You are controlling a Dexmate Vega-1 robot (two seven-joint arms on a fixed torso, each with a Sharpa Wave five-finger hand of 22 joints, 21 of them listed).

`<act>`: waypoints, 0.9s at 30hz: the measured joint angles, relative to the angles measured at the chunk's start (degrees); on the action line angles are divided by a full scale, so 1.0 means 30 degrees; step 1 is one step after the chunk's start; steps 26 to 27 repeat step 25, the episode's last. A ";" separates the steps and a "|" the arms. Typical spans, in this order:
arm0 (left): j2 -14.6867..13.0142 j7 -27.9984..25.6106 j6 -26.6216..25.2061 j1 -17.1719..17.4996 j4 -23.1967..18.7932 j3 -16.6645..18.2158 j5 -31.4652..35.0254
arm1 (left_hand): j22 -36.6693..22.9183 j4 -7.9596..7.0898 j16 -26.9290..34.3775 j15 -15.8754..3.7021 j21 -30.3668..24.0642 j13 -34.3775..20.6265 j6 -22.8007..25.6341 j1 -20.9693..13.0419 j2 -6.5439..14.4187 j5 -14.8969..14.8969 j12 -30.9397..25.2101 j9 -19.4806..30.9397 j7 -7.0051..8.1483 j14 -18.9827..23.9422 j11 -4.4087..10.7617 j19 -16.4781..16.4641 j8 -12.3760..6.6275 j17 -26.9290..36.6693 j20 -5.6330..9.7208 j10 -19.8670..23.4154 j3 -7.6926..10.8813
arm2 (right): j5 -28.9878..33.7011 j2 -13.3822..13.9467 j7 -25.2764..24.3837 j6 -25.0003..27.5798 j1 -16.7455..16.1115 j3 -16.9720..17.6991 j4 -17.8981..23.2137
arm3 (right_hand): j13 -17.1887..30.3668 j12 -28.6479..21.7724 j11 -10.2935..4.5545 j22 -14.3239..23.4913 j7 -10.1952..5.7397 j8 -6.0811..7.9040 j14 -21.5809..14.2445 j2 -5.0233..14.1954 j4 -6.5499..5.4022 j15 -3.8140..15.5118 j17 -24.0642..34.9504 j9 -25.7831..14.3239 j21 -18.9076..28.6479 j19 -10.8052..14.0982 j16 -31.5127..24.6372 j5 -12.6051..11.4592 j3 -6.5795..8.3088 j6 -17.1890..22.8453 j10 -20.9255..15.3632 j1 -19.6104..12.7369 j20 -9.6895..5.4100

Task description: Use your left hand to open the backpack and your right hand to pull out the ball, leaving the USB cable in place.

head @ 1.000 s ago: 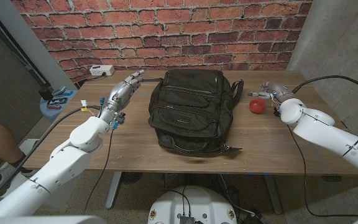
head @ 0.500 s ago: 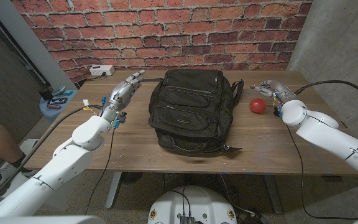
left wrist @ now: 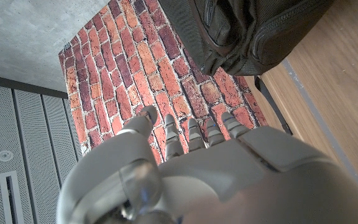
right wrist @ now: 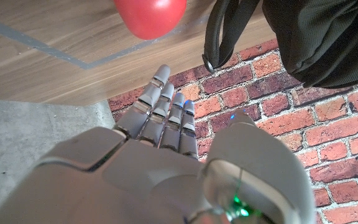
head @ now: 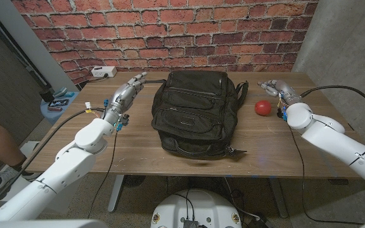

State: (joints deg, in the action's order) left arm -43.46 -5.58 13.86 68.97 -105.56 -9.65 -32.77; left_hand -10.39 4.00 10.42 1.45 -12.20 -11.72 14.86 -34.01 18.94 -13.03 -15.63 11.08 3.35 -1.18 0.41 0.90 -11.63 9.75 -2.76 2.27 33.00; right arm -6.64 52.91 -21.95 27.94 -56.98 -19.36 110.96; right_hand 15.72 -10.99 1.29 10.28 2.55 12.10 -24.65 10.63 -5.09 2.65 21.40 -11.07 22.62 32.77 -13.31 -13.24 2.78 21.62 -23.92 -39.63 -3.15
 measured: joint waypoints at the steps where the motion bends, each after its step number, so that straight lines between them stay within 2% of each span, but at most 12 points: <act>1: 0.0018 -0.0022 0.0034 0.0000 0.0025 -0.0003 0.0002 | 0.0000 -0.0074 0.0000 0.0066 -0.0065 0.0035 0.0034 0.0000 0.0000 0.0000 0.0000 0.0000 -0.0108 0.0066 -0.0069 -0.0092 0.0000 0.0000 0.0093 0.0068 0.0127 | -0.0047 -0.0057 -0.0044 -0.0101 -0.0022 0.0035 -0.0017 | -0.0013 0.0000 0.0000 0.0000 -0.0037 0.0000 -0.0001 0.0022 -0.0049 -0.0001 -0.0042 0.0000 0.0001 -0.0065 0.0000 0.0000 0.0049 0.0036 0.0001 0.0022 0.0066; 9: 0.0151 -0.0109 0.0220 0.0004 0.0222 -0.0016 -0.0017 | -0.0001 -0.0727 0.0149 0.0267 -0.0282 0.0078 -0.0007 0.0000 0.0000 0.0000 0.0000 -0.0001 -0.0607 0.0265 -0.0340 -0.0747 0.0073 0.0089 0.0272 0.0338 0.0779 | -0.0359 -0.0343 -0.0338 -0.0575 -0.0231 0.0291 -0.0044 | -0.0102 0.0000 -0.0101 -0.0001 -0.0167 0.0000 0.0125 0.0136 -0.0203 -0.0004 -0.0051 0.0000 -0.0163 -0.0209 0.0000 0.0000 0.0216 0.0166 -0.0100 0.0137 0.0003; 13: 0.0214 -0.0108 0.0279 0.0000 0.0355 -0.0049 -0.0054 | -0.0001 -0.0863 0.0149 0.0266 -0.0283 0.0036 -0.0007 0.0000 0.0000 0.0000 0.0000 -0.0002 -0.0607 0.0264 -0.0341 -0.0746 0.0073 0.0088 0.0272 0.0338 0.0914 | -0.0532 -0.0437 -0.0486 -0.0739 -0.0380 0.0457 -0.0015 | -0.0157 0.0000 -0.0100 -0.0001 -0.0303 0.0000 0.0125 0.0367 -0.0236 -0.0003 -0.0051 0.0001 -0.0255 -0.0335 0.0157 0.0000 0.0704 0.0304 -0.0101 0.0118 0.0131; 17: 0.0260 -0.0053 0.0371 -0.0082 0.0519 -0.0109 -0.0090 | -0.0002 -0.0886 0.0149 0.0267 -0.0283 0.0037 0.0069 0.0000 0.0000 0.0000 0.0049 -0.0003 -0.0683 0.0263 -0.0341 -0.0850 0.0073 0.0088 0.0375 0.0337 0.0937 | -0.0794 -0.0618 -0.0720 -0.1022 -0.0664 0.0780 0.0115 | -0.0270 -0.0088 -0.0239 -0.0002 -0.0576 0.0072 0.0125 0.0544 -0.0345 -0.0004 -0.0050 0.0002 -0.0278 -0.0439 0.0159 0.0000 0.1496 0.0592 -0.0239 -0.0059 0.0025; 20: 0.0276 0.0023 0.0407 -0.0138 0.0620 -0.0144 -0.0106 | -0.0002 -0.0862 0.0149 0.0337 -0.0283 0.0059 0.0095 -0.0001 -0.0001 0.0000 0.0091 -0.0003 -0.0709 0.0333 -0.0410 -0.0849 0.0073 0.0068 0.0375 0.0406 0.1073 | -0.0997 -0.0757 -0.0899 -0.1276 -0.0851 0.1004 0.0165 | -0.0370 -0.0160 -0.0339 0.0076 -0.0595 0.0072 0.0125 0.0551 -0.0411 -0.0003 -0.0050 0.0001 -0.0278 -0.0543 0.0159 0.0000 0.2068 0.0768 -0.0340 -0.0066 0.0130; 23: 0.0308 0.0024 0.0429 -0.0199 0.0706 -0.0162 -0.0112 | 0.0055 -0.0851 0.0149 0.0371 -0.0283 0.0091 0.0086 -0.0001 -0.0001 0.0000 0.0091 -0.0003 -0.0729 0.0366 -0.0340 -0.0992 0.0073 0.0034 0.0518 0.0545 0.1129 | -0.1181 -0.0911 -0.1081 -0.1588 -0.1026 0.1219 0.0189 | -0.0447 -0.0160 -0.0236 0.0090 -0.0613 0.0072 0.0125 0.0618 -0.0471 -0.0004 -0.0049 0.0002 -0.0278 -0.0542 0.0159 0.0000 0.2480 0.0893 -0.0444 -0.0133 0.0130; 25: 0.0328 0.0023 0.0457 -0.0239 0.0756 -0.0168 -0.0113 | 0.0090 -0.0980 0.0149 0.0480 -0.0283 0.0062 -0.0075 -0.0056 -0.0056 0.0000 0.0091 -0.0003 -0.1483 0.0475 -0.0578 -0.1399 0.0149 0.0035 0.0656 0.0765 0.1402 | -0.1314 -0.1031 -0.1174 -0.1853 -0.1133 0.1367 0.0189 | -0.0468 -0.0160 -0.0314 0.0090 -0.0640 0.0072 0.0125 0.0618 -0.0530 -0.0004 -0.0048 0.0002 -0.0278 -0.0542 0.0159 0.0000 0.2737 0.0921 -0.0523 -0.0133 0.0130; 27: 0.0328 0.0023 0.0457 -0.0239 0.0756 -0.0168 -0.0113 | 0.0090 -0.0980 0.0149 0.0480 -0.0283 0.0062 -0.0075 -0.0056 -0.0056 0.0000 0.0091 -0.0003 -0.1483 0.0475 -0.0578 -0.1399 0.0149 0.0035 0.0656 0.0765 0.1402 | -0.1314 -0.1031 -0.1174 -0.1853 -0.1133 0.1367 0.0189 | -0.0468 -0.0160 -0.0314 0.0090 -0.0640 0.0072 0.0125 0.0618 -0.0530 -0.0004 -0.0048 0.0002 -0.0278 -0.0542 0.0159 0.0000 0.2737 0.0921 -0.0523 -0.0133 0.0130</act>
